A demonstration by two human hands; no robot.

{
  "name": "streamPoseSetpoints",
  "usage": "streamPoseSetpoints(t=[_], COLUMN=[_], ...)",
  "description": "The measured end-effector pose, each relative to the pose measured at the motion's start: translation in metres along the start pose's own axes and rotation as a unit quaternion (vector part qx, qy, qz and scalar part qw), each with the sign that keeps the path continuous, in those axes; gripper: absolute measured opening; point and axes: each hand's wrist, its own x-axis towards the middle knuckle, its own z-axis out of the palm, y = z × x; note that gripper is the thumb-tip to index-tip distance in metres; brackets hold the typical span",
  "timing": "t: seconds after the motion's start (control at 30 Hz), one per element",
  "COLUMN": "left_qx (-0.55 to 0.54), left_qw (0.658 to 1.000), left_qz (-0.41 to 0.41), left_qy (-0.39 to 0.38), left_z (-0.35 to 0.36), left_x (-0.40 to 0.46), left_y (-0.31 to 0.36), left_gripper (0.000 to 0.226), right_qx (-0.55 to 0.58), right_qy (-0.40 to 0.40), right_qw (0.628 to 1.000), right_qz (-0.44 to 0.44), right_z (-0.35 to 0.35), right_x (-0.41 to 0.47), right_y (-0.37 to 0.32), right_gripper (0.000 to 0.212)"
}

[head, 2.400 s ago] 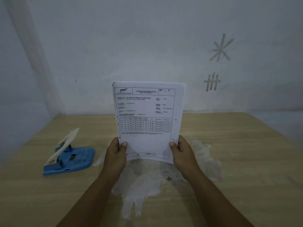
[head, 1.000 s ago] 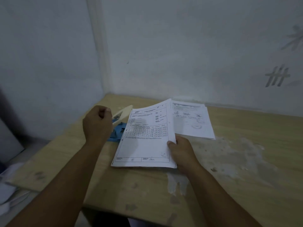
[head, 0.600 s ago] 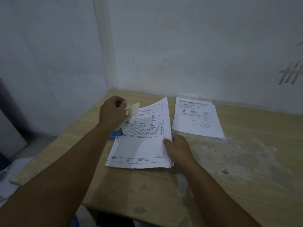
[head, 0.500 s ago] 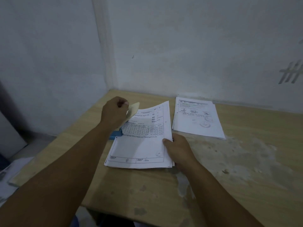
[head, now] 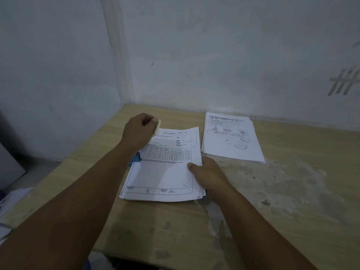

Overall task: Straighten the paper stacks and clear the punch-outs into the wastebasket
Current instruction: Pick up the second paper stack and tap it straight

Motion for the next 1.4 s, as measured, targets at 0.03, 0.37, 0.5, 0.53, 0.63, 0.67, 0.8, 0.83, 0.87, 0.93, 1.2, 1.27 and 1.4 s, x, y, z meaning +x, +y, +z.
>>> streamPoseSetpoints(t=[0.03, 0.37, 0.5, 0.53, 0.63, 0.67, 0.8, 0.83, 0.87, 0.93, 1.2, 1.27, 1.4], left_qx=[0.003, -0.013, 0.023, 0.046, 0.090, 0.103, 0.179, 0.209, 0.236, 0.271, 0.328, 0.444, 0.507], left_qw=[1.000, 1.000, 0.999, 0.998, 0.995, 0.994, 0.984, 0.978, 0.972, 0.962, 0.943, 0.885, 0.849], left_qz=[0.001, -0.020, -0.041, -0.041, -0.038, -0.035, -0.015, -0.007, 0.003, 0.018, 0.065, 0.137, 0.150], left_qy=[-0.001, 0.003, 0.009, 0.005, -0.003, -0.004, -0.008, -0.008, -0.010, -0.011, -0.001, 0.013, -0.002], left_z=[0.000, 0.002, 0.006, 0.009, 0.015, 0.016, 0.022, 0.024, 0.027, 0.030, 0.039, 0.052, 0.062], left_x=[0.000, 0.004, 0.013, 0.014, 0.016, 0.016, 0.013, 0.013, 0.012, 0.009, 0.007, 0.000, -0.004], left_y=[0.000, 0.006, 0.009, 0.008, 0.003, 0.002, 0.001, 0.000, 0.001, 0.002, -0.008, -0.019, -0.025], left_gripper=[0.019, 0.034, 0.040, 0.036, 0.025, 0.023, 0.023, 0.024, 0.025, 0.027, 0.029, 0.031, 0.035], right_qx=[-0.004, -0.010, -0.018, -0.017, -0.021, -0.019, -0.007, -0.003, 0.002, 0.005, 0.006, 0.005, 0.015], right_qy=[0.002, 0.011, 0.006, 0.005, 0.006, 0.006, 0.006, 0.006, 0.006, 0.007, 0.010, 0.010, 0.019], right_qw=[1.000, 1.000, 1.000, 1.000, 1.000, 1.000, 1.000, 1.000, 1.000, 0.999, 0.999, 0.999, 0.999], right_qz=[0.004, 0.017, 0.002, -0.002, -0.011, -0.013, -0.025, -0.027, -0.029, -0.032, -0.038, -0.038, -0.037], right_z=[0.000, 0.004, 0.003, 0.004, 0.003, 0.003, 0.003, 0.003, 0.003, 0.003, 0.004, 0.005, 0.005], right_x=[0.001, 0.003, 0.002, 0.002, 0.003, 0.003, 0.003, 0.003, 0.003, 0.003, 0.009, 0.009, 0.012], right_y=[0.000, -0.002, -0.003, -0.003, -0.002, -0.002, 0.001, 0.002, 0.002, 0.003, 0.007, 0.007, 0.009], right_gripper=[0.031, 0.033, 0.034, 0.034, 0.034, 0.033, 0.030, 0.030, 0.030, 0.031, 0.031, 0.030, 0.028])
